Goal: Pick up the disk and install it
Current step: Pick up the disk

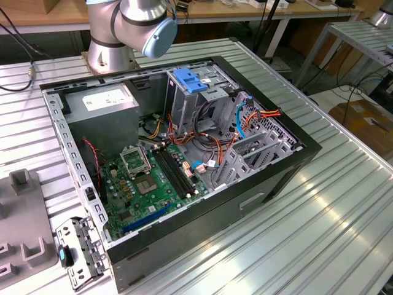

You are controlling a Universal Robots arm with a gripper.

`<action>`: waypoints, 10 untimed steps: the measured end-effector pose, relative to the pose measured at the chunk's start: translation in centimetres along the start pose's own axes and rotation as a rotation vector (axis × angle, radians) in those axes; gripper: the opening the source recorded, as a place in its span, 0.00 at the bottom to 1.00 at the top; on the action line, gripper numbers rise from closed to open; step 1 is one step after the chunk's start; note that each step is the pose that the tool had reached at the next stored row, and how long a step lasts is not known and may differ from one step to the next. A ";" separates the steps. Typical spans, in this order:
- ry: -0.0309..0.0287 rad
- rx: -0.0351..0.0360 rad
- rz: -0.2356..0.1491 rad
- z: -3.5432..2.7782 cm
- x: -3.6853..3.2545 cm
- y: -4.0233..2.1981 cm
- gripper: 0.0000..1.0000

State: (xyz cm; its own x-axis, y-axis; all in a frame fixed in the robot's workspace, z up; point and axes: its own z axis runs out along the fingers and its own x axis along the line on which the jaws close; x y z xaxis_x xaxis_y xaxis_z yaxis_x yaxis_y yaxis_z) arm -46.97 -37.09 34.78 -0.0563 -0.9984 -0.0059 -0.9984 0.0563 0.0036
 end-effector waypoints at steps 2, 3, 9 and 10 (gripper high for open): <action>0.0000 0.0000 0.000 -0.04 0.00 0.00 0.37; 0.0000 0.0000 0.000 -0.06 0.00 0.00 0.37; 0.0000 0.0000 0.000 -0.15 0.00 0.00 0.37; 0.0000 0.0000 0.000 -0.16 0.00 0.00 0.37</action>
State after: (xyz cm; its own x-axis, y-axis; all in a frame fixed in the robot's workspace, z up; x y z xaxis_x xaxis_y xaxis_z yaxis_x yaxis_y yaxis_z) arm -46.97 -37.09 34.94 -0.0563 -0.9984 -0.0059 -0.9984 0.0563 0.0036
